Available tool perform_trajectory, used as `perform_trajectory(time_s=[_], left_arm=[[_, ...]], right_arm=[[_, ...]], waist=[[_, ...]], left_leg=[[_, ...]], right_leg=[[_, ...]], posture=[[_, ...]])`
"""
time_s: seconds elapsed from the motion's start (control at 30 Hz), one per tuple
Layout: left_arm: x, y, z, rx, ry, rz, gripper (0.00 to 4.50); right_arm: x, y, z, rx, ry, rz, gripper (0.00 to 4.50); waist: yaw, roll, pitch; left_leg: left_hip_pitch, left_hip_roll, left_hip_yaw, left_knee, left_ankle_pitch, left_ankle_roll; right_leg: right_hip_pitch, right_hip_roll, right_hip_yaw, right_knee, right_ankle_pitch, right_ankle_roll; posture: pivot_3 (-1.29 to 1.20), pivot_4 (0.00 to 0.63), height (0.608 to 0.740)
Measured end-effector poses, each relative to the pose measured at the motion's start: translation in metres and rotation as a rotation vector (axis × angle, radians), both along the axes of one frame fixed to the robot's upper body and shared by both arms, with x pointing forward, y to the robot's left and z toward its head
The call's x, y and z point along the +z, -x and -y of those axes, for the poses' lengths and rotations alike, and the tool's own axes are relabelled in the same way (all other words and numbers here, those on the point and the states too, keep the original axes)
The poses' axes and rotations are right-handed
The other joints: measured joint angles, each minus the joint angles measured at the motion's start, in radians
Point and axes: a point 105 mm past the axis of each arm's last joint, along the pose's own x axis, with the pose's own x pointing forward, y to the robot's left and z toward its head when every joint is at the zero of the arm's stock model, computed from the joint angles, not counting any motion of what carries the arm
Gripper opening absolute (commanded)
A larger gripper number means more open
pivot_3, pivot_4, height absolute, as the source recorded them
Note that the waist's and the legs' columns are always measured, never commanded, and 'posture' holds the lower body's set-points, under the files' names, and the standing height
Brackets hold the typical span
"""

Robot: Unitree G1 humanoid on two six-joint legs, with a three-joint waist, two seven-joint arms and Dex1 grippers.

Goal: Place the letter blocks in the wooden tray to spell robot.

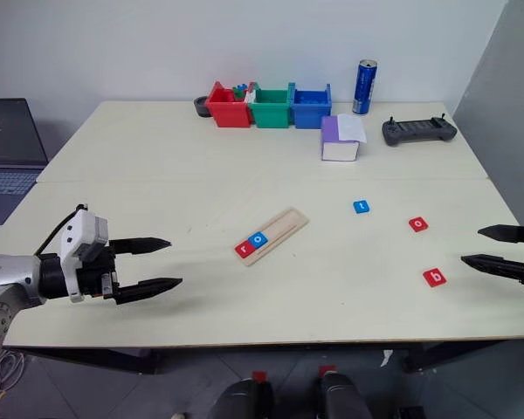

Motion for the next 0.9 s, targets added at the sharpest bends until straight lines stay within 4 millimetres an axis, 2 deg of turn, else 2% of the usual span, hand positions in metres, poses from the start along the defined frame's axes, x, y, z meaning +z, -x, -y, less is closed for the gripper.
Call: perform_trajectory(time_s=[0.17, 0.27, 0.4, 0.6, 0.73, 0.9], left_arm=[[-0.003, -0.012, 0.009, 0.036, 0.010, 0.038, 4.50], [-0.011, -0.021, 0.017, 0.063, -0.001, 0.048, 4.50], [-0.023, -0.033, 0.040, 0.054, 0.014, 0.040, 4.50], [-0.039, -0.057, 0.056, 0.093, -0.002, 0.035, 4.50], [-0.045, -0.075, 0.057, 0.137, -0.035, 0.079, 4.50], [-0.058, -0.078, 0.068, 0.115, -0.044, 0.089, 4.50]], right_arm=[[0.003, -0.004, -0.005, 0.020, 0.001, 0.012, 4.46], [0.002, -0.006, -0.012, 0.047, 0.000, 0.014, 4.46], [-0.006, -0.008, -0.049, 0.176, -0.018, -0.003, 4.46], [-0.006, -0.006, -0.111, 0.377, -0.070, 0.007, 4.46], [-0.005, -0.005, -0.130, 0.432, -0.098, 0.009, 4.46], [-0.002, -0.005, -0.136, 0.437, -0.103, 0.017, 4.46]], waist=[[0.001, 0.000, 0.000], [0.000, 0.000, 0.000], [-0.001, 0.000, 0.000], [0.001, -0.001, 0.000], [0.002, -0.001, 0.000], [0.002, -0.001, 0.000]], left_leg=[[0.000, 0.000, 0.000, 0.002, 0.000, 0.000], [0.000, 0.000, 0.000, 0.002, 0.000, 0.000], [-0.001, 0.000, -0.001, 0.004, 0.000, 0.000], [-0.003, 0.000, -0.002, 0.007, 0.000, 0.000], [-0.004, 0.000, -0.002, 0.009, -0.001, 0.001], [-0.005, 0.000, -0.002, 0.009, -0.001, 0.002]], right_leg=[[0.000, 0.000, 0.000, 0.001, 0.000, 0.000], [0.001, 0.000, 0.000, 0.001, 0.000, 0.000], [0.001, 0.000, 0.000, 0.002, 0.000, 0.000], [0.001, 0.000, -0.001, 0.002, 0.000, 0.000], [0.001, 0.000, -0.001, 0.002, 0.000, 0.000], [0.001, 0.000, -0.001, 0.002, 0.000, 0.000]], posture=[[0.00, 0.150, 0.740], [0.00, 0.150, 0.740], [0.00, 0.150, 0.740], [0.00, 0.150, 0.740], [0.00, 0.150, 0.740], [0.00, 0.150, 0.740]])
